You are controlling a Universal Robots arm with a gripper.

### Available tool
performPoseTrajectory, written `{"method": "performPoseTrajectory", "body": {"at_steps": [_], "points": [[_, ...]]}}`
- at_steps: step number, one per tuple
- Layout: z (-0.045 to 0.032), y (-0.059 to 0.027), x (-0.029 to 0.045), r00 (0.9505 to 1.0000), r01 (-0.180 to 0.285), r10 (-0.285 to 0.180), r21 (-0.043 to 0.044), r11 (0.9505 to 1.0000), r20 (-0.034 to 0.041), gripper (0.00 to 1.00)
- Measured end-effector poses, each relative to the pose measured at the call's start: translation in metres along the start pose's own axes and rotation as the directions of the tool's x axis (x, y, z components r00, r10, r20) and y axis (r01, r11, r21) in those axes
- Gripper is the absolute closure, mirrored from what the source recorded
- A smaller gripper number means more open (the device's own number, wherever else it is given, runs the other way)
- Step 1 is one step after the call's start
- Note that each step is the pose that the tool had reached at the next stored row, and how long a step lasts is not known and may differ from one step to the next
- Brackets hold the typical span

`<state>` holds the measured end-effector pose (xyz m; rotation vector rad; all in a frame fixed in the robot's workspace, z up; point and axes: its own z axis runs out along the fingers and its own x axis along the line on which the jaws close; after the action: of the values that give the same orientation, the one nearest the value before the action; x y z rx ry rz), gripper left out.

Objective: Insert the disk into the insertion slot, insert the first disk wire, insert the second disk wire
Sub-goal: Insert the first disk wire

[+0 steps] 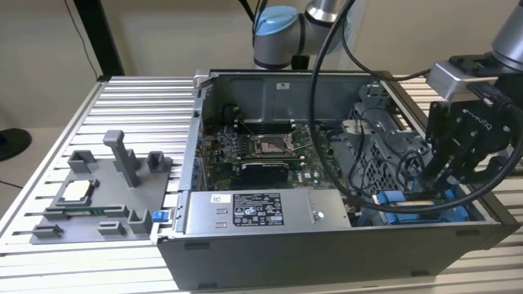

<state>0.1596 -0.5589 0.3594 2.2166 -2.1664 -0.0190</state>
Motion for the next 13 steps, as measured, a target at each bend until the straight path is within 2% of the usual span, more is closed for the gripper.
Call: {"method": "performPoseTrajectory", "body": {"at_steps": [9,13], "points": [[-0.0230,0.0009,0.0005,1.0000,0.000,0.000,-0.0100,0.9999,0.0002,1.00],[-0.0237,0.0009,0.0005,1.0000,0.000,0.000,-0.0106,0.9999,0.0005,1.00]]}}
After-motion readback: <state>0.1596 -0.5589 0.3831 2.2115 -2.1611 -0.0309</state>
